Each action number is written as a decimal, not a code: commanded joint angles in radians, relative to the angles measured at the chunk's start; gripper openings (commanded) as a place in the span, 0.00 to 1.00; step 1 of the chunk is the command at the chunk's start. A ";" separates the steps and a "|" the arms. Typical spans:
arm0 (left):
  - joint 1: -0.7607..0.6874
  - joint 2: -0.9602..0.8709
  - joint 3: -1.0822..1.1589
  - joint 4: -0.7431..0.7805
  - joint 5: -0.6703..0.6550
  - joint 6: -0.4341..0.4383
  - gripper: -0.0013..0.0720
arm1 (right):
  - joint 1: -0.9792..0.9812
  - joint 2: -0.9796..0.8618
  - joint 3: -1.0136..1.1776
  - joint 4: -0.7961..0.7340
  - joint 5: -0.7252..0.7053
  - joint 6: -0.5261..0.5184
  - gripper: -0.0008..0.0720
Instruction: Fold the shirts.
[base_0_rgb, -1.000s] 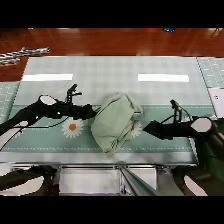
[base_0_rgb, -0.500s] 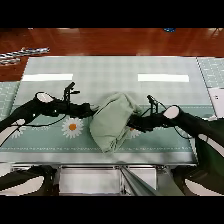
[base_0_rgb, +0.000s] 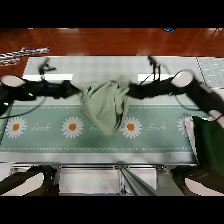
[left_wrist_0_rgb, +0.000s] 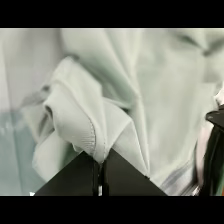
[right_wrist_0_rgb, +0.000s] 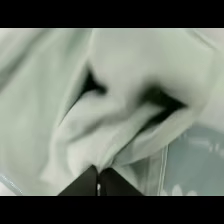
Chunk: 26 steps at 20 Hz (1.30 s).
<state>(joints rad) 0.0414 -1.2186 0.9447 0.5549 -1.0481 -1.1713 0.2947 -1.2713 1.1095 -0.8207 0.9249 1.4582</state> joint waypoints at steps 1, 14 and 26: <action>0.142 0.114 0.237 -0.009 -0.075 -0.037 0.04 | -0.087 0.095 0.301 -0.163 0.146 0.052 0.04; 0.367 0.499 0.914 0.276 -0.180 -0.132 0.04 | -0.108 0.512 0.859 -0.611 0.573 0.134 0.04; 0.101 0.591 0.055 0.547 -0.341 -0.236 0.04 | -0.108 0.658 -0.119 -0.501 0.418 0.269 0.04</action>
<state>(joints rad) 0.1646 -0.6098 1.2507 1.0912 -1.3937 -1.3956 0.1867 -0.6014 1.2503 -1.3903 1.4864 1.7103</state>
